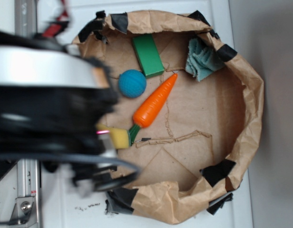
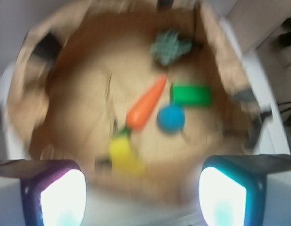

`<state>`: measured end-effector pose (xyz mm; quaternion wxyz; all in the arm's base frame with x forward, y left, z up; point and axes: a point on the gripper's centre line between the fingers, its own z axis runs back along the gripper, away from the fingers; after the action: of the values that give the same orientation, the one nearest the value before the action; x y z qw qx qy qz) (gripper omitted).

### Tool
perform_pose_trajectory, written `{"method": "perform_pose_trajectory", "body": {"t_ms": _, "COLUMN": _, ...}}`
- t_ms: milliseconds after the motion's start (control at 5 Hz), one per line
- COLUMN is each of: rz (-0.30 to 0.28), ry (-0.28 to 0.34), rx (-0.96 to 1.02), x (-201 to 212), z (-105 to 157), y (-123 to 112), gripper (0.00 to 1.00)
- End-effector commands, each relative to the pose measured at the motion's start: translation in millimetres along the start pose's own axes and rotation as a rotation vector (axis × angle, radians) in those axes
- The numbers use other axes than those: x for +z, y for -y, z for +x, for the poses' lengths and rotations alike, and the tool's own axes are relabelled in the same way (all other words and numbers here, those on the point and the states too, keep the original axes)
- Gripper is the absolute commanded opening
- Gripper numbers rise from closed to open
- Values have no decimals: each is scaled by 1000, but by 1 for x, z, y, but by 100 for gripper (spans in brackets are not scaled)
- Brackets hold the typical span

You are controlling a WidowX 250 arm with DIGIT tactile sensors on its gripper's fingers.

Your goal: Grab the blue cloth.

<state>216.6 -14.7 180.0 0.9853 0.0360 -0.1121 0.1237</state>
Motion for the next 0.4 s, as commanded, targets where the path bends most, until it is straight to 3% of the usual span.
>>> {"method": "perform_pose_trajectory", "body": {"t_ms": 0, "rz": 50, "ry": 95, "rx": 118, "x": -58, "z": 35, "y": -9, "gripper": 100}}
{"method": "perform_pose_trajectory", "body": {"t_ms": 200, "rz": 134, "ry": 118, "rx": 117, "x": -89, "z": 39, "y": -15, "gripper": 100}}
